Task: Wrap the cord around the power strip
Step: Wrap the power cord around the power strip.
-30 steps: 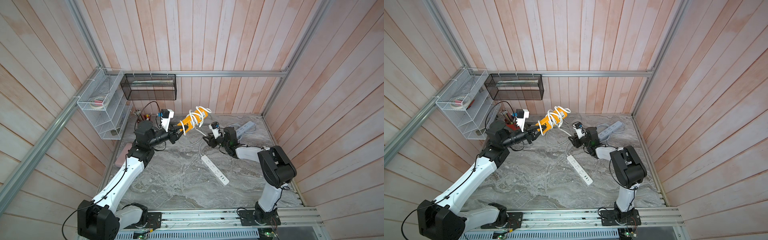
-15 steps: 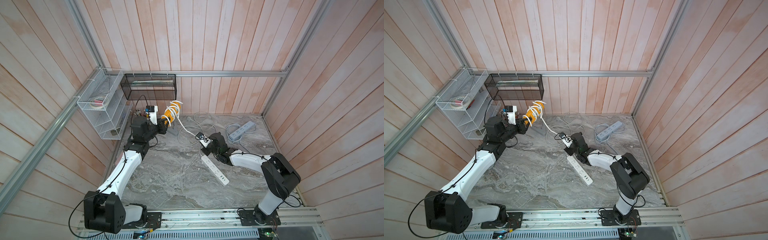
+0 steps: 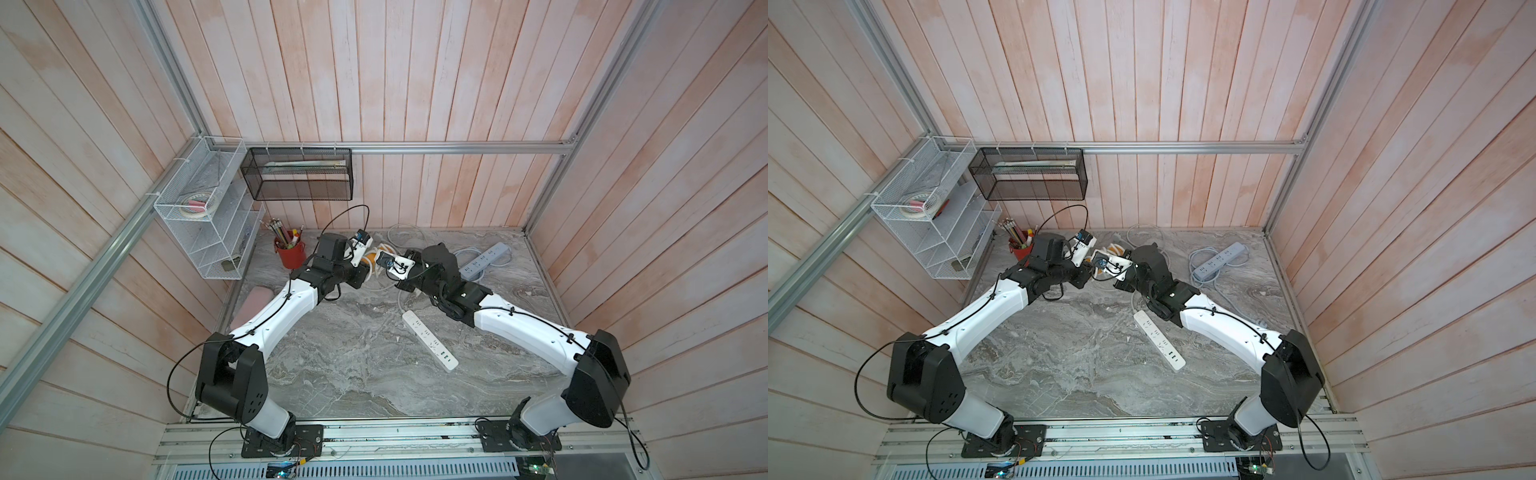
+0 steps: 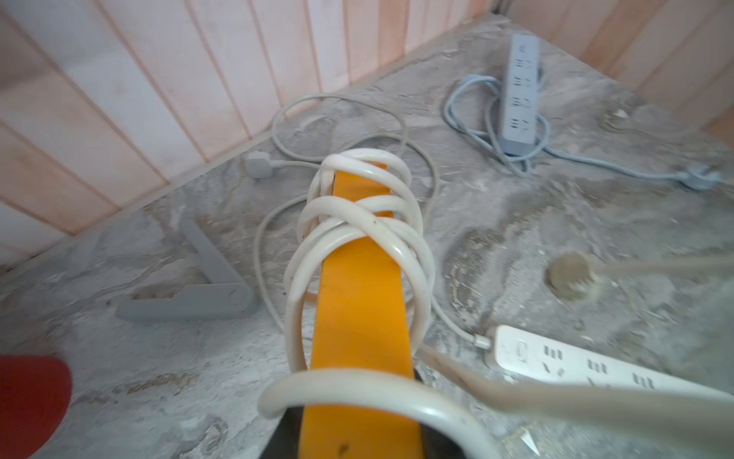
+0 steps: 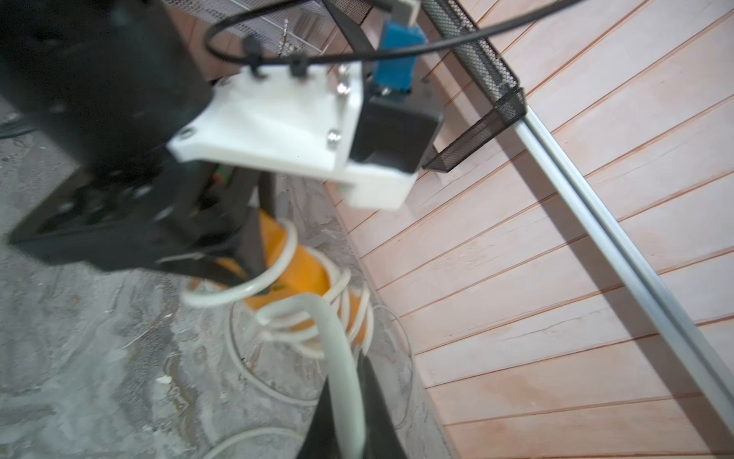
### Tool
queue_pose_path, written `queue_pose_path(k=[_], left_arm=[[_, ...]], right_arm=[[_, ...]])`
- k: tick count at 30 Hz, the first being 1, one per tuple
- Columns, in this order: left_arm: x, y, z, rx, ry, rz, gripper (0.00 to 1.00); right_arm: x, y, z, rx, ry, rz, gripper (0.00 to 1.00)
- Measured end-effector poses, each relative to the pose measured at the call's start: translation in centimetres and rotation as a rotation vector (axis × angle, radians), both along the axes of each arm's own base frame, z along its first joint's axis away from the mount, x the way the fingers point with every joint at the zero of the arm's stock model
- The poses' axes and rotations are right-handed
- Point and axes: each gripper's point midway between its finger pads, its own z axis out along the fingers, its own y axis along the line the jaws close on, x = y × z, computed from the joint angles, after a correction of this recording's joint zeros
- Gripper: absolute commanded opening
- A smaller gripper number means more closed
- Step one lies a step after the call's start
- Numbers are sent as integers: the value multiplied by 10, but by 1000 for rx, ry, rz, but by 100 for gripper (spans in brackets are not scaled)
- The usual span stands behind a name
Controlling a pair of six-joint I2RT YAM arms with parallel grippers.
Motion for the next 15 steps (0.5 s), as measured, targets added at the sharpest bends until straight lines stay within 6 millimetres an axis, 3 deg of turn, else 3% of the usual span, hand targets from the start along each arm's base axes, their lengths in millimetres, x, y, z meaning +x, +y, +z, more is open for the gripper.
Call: queue_pose_path(k=[5,8,12,15], left_arm=[[-48,-34,4,-70,106,-238,0],[-76,-47,17,-144,133,-368,0],[-107,-46,45,-249,86,-473,0],[-117,-41,64,-325,38,-500,0]], right_arm=[[46,-16,5,-15,23,-20,0],[63,-21,-13,-26,115,25,0],[69,-20,-37,35,302,164,1],[63,-21,-50,117,448,265,26]])
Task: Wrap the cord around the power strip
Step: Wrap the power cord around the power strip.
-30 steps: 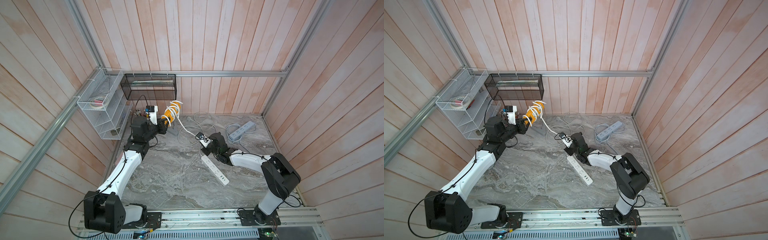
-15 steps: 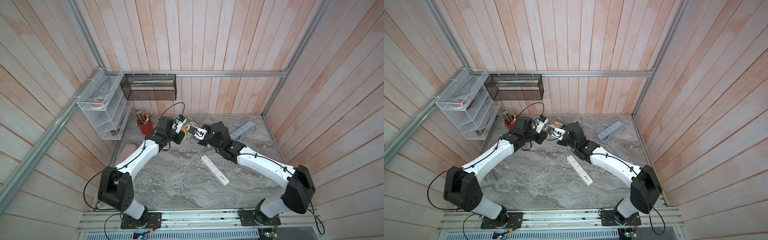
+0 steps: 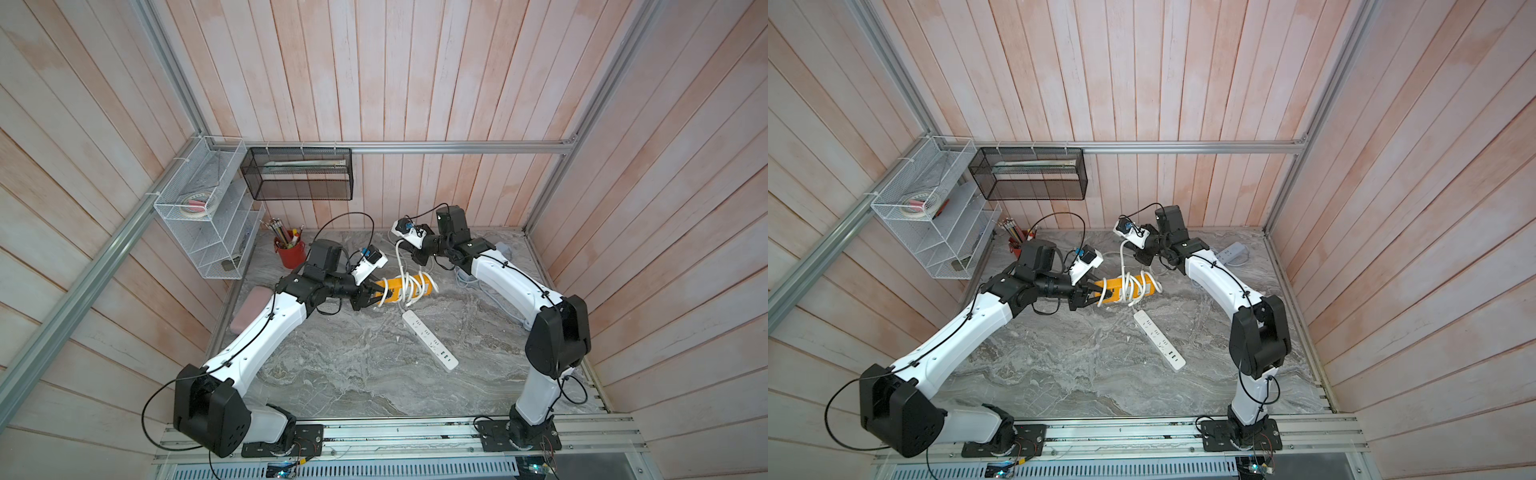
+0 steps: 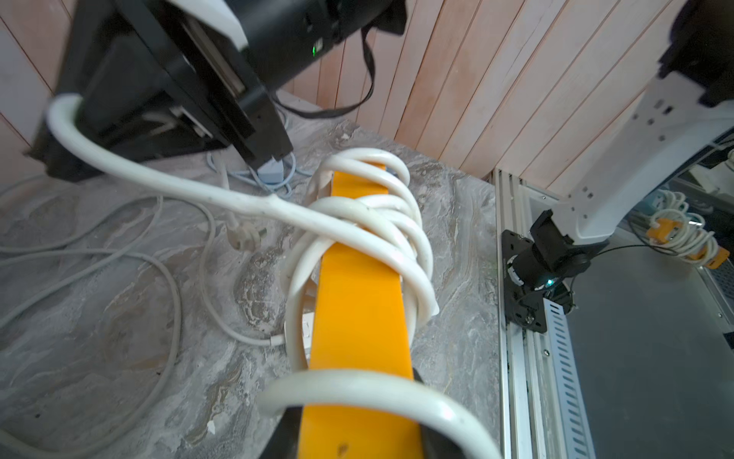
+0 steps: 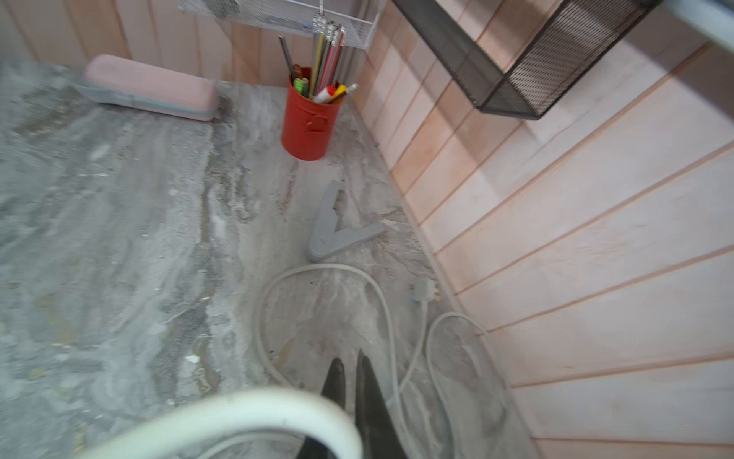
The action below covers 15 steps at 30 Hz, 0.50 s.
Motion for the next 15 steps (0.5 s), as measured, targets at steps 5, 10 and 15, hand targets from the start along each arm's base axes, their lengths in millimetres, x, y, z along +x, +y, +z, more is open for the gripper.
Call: queue_pose_path(k=[5,10,15], left_arm=[[-21,2,23,-155,5,-68,0],[-14,9,41,-241,-23,-44,0],[-7,9,54,-286,-44,-21,0]], right_arm=[[-13,-8,-36,93,176,28,41],[-45,-15,-93,167,357,-14,49],[-53,-18,-97,263,381,-59,50]])
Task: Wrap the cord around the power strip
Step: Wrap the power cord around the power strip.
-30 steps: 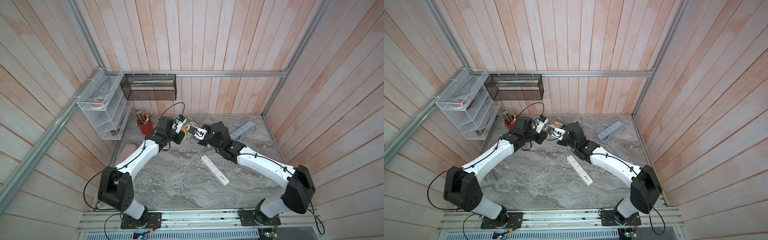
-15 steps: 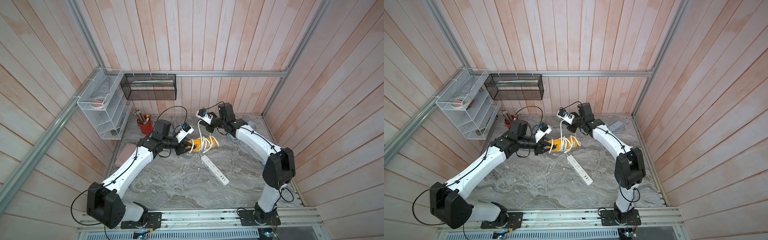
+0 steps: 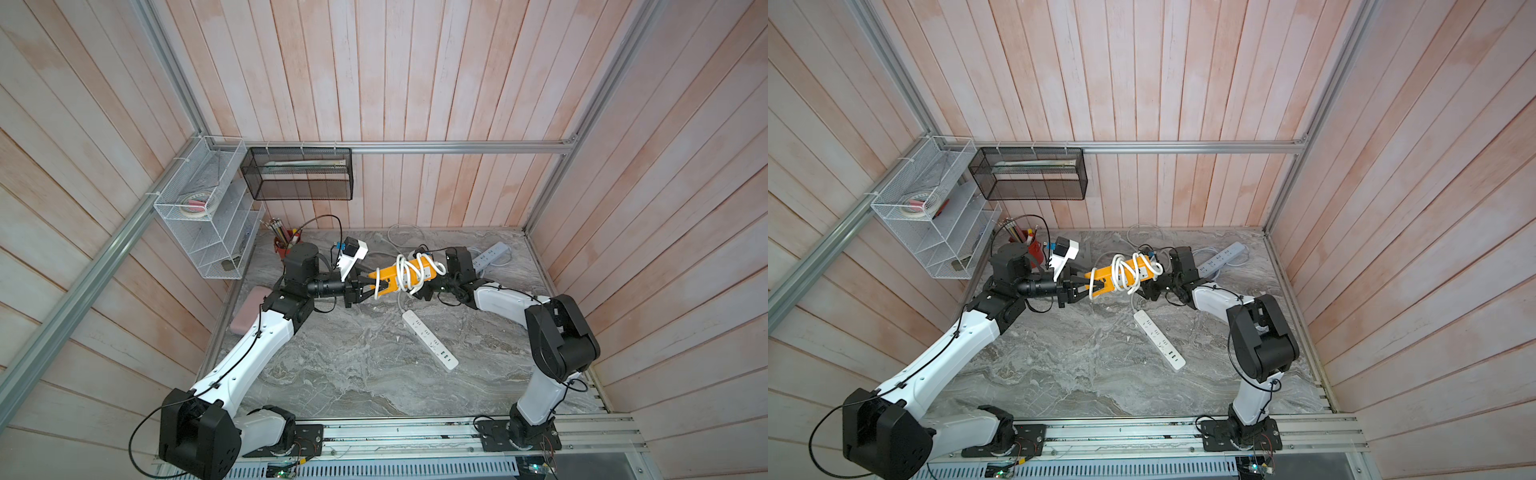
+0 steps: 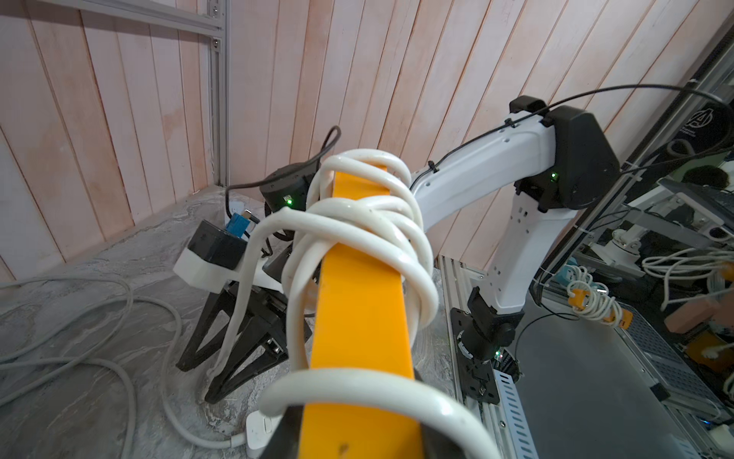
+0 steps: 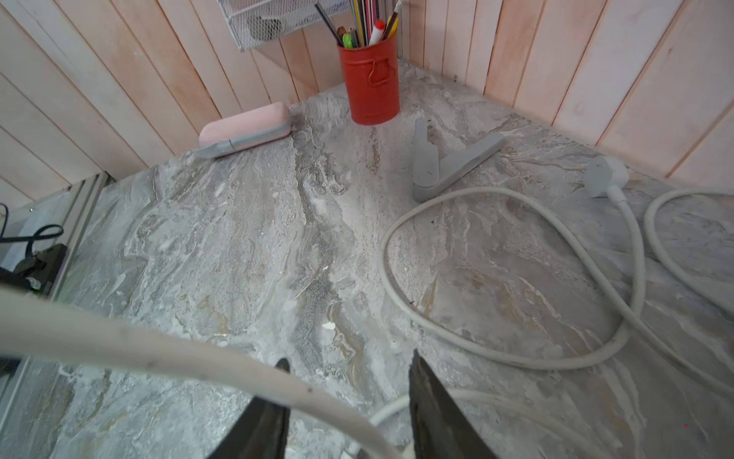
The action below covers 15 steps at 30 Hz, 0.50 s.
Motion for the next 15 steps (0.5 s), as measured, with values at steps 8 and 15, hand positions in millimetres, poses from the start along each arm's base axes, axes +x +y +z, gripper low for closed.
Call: queue_pose_path(k=[8,15], left_arm=[[5,0,11,-35,0,22,0],[11,2,13,-39,4,58,0]], right_arm=[[9,16,20,75,-81,-53,50],[6,39,20,146,-60,-52,52]])
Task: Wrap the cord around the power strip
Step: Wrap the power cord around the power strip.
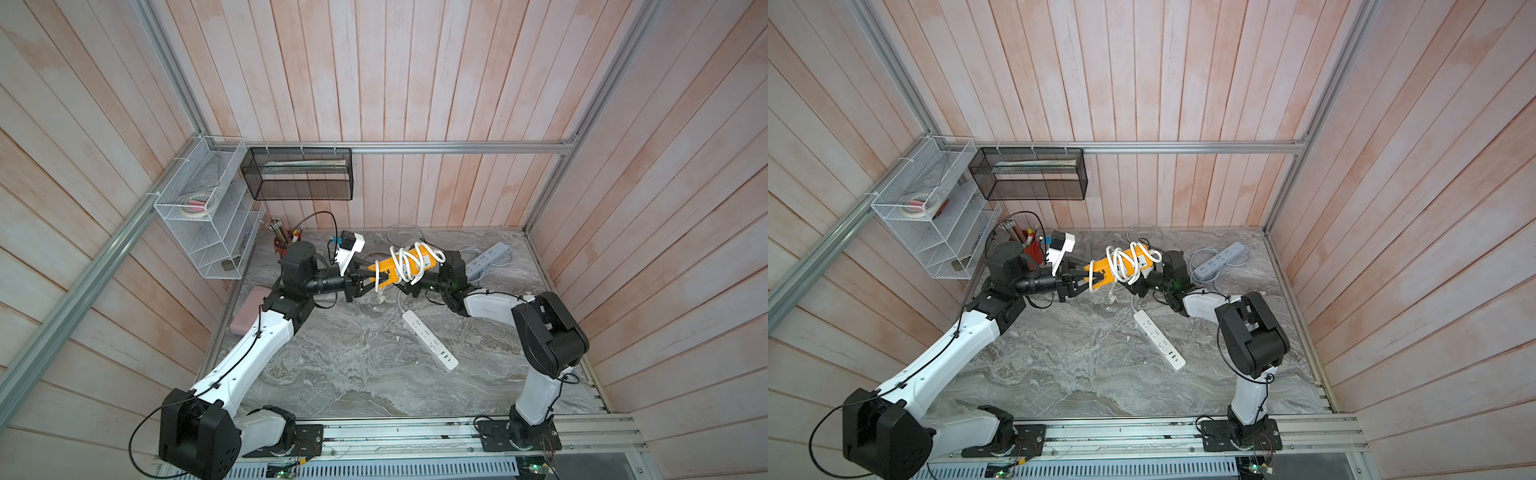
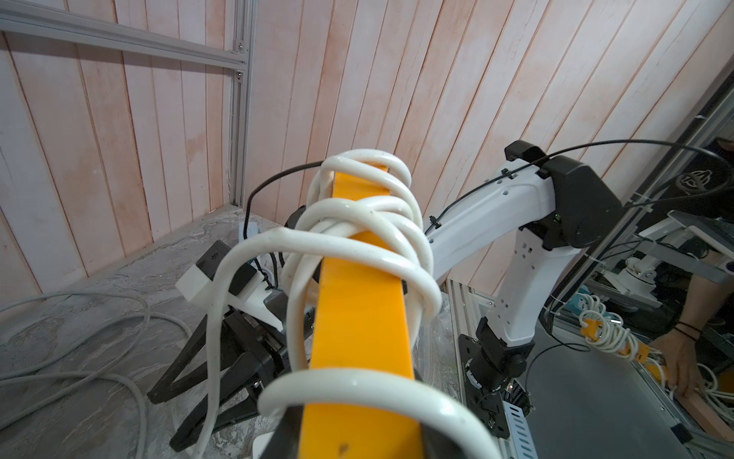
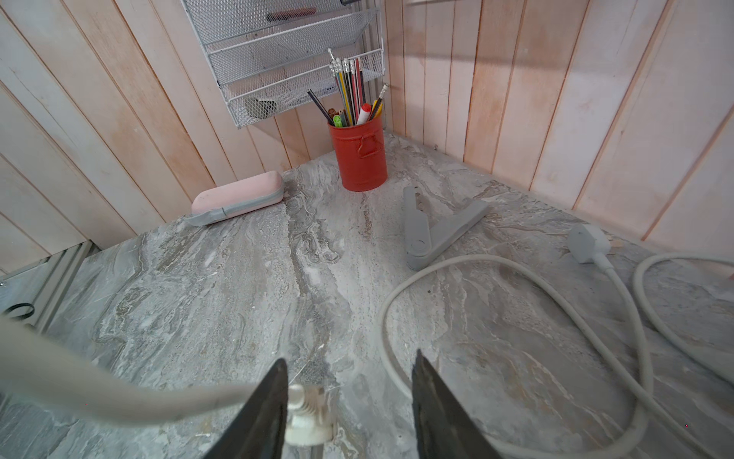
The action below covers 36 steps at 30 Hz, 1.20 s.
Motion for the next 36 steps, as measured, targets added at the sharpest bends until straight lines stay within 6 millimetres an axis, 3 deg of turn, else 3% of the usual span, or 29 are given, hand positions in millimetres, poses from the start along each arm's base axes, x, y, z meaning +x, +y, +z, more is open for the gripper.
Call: queue_pose_path(k=[5,10,14,17,20,24,32,36], left_arm=[[8,6,1,2,-2,45,0],[12,13,4,1,-17,112,0],[11,15,1,-3,-5,132,0],[15,17,5,-19,-13,163,0],[20,20,11,-36,-33,196,0],[23,21,14,-44,-38,213,0],[24,20,15,-49,-36,223,0],[23,18,17,-56,-37,219,0]], right_arm=[[-3,0,-5,22,29,-42,56],[6,-38,-20,-26,89,-216,63],[-11,-57,-9,-3,86,-269,71],[-25,-61,-13,37,107,-279,72],[-33,-51,-22,58,131,-283,73],[-32,-24,-15,114,105,-271,73],[0,21,8,234,58,-289,70],[12,39,9,273,61,-283,65]])
